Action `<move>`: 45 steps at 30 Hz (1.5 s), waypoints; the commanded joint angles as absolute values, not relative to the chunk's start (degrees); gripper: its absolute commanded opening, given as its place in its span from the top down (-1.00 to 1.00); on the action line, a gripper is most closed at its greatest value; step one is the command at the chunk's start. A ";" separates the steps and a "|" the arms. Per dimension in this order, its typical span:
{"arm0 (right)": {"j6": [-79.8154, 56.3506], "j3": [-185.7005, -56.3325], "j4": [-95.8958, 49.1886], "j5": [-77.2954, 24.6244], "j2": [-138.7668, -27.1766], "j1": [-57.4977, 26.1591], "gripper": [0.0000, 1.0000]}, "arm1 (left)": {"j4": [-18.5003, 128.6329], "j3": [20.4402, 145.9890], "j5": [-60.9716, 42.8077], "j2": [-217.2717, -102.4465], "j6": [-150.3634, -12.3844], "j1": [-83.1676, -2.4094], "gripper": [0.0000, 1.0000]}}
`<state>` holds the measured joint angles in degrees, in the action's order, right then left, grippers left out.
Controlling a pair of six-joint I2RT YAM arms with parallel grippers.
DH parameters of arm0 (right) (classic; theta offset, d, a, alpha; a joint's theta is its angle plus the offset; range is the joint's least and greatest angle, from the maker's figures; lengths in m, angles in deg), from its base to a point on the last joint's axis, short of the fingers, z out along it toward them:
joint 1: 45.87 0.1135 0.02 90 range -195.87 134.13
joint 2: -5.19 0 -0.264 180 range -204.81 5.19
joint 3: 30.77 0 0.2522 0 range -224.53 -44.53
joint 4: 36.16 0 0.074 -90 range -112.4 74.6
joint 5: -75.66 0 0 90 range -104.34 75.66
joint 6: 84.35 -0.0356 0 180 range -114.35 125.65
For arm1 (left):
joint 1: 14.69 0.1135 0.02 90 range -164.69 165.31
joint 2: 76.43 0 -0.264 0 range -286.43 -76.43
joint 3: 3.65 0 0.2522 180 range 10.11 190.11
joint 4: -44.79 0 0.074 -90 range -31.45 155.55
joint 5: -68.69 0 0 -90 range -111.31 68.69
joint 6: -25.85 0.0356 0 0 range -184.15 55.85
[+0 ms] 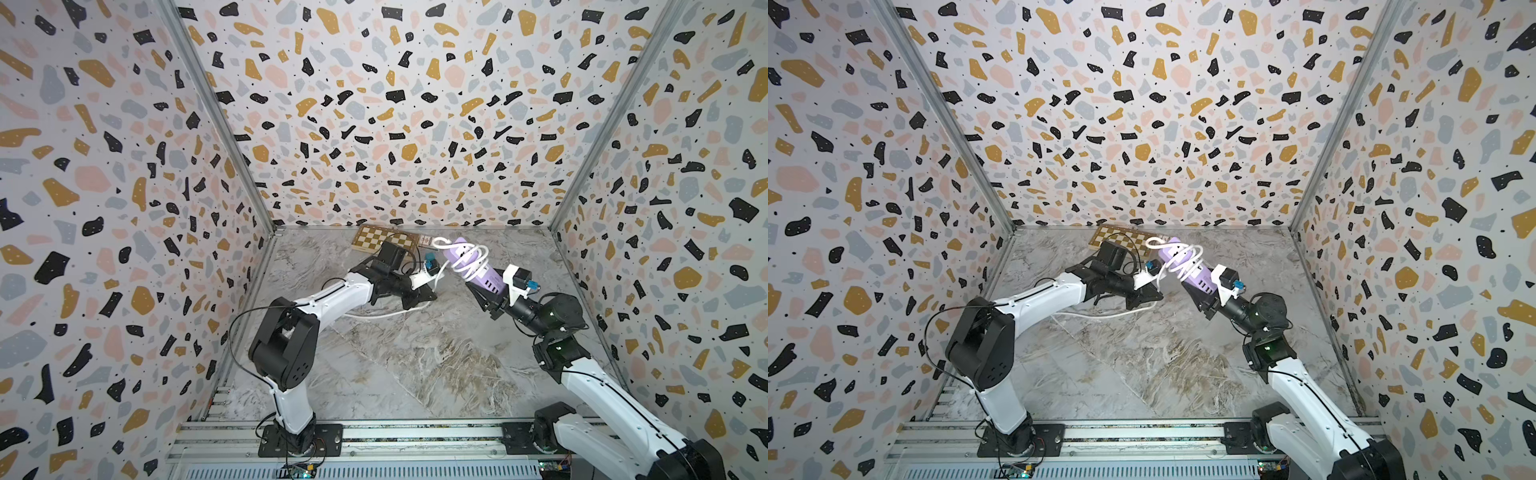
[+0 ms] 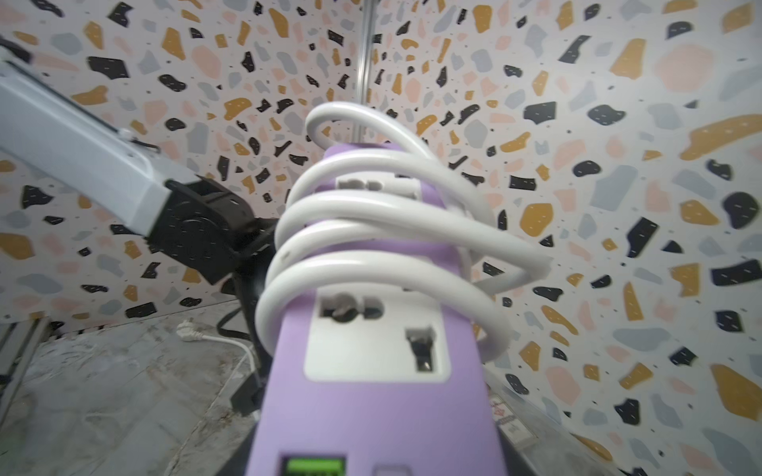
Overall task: Wrap the cord around the power strip
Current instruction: Wrap the power cord around the power strip.
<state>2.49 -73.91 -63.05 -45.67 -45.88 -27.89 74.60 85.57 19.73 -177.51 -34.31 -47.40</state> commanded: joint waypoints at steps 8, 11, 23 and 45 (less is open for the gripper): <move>-3.27 -73.07 -54.73 -31.43 -47.54 -39.17 1.00 | 110.77 95.72 1.61 -171.74 -15.34 -58.29 1.00; 0.41 -74.79 -49.44 -34.03 -50.07 -39.06 1.00 | 112.64 98.06 -4.41 -170.52 -14.50 -60.66 1.00; 28.60 -77.69 -33.28 -46.84 -59.11 -18.91 1.00 | 115.92 117.80 -13.71 -173.19 -6.70 -64.20 0.97; 19.62 -71.77 -61.60 -73.50 -49.87 -12.58 1.00 | 113.92 113.76 12.63 -183.92 -16.72 -46.36 -0.32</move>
